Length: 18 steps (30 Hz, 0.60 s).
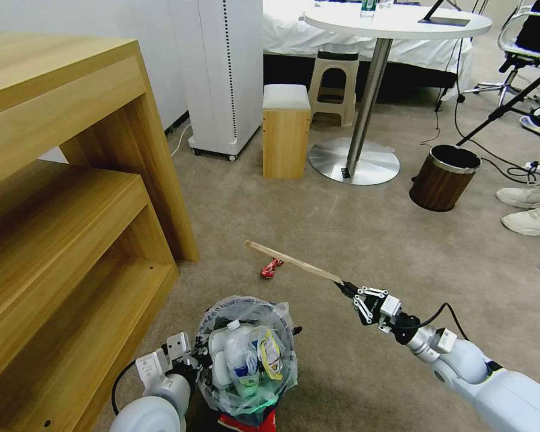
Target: Pick up the trash bin and place the garbage on the floor into it.
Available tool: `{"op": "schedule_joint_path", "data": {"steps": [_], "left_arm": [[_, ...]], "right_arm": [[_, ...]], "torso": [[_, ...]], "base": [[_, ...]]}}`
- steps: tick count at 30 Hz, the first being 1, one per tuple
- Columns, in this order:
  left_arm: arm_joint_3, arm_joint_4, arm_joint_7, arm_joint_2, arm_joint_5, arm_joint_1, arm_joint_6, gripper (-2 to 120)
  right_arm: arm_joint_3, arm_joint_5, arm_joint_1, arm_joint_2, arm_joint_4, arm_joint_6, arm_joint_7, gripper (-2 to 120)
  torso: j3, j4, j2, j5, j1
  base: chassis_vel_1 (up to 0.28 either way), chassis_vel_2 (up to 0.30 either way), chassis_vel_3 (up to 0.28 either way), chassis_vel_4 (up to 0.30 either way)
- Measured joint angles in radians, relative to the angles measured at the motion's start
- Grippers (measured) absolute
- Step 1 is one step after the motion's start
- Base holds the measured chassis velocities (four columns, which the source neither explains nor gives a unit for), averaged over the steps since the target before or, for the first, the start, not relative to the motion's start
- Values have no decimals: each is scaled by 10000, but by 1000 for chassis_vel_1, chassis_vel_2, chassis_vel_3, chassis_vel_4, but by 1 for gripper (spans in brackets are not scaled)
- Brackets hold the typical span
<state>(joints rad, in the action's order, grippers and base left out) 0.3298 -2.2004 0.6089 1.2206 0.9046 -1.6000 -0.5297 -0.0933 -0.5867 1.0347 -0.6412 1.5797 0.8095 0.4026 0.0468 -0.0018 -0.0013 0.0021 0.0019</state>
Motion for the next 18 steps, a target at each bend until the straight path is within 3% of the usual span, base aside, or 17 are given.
{"op": "schedule_joint_path", "data": {"steps": [18], "left_arm": [[-74,-157,138,-463,292,50,-69,0]], "right_arm": [[-1853,-366,-1248,176,443,-17,232,0]], "torso": [[1,-1,0,1,0]], "base": [[0,0,0,0]]}}
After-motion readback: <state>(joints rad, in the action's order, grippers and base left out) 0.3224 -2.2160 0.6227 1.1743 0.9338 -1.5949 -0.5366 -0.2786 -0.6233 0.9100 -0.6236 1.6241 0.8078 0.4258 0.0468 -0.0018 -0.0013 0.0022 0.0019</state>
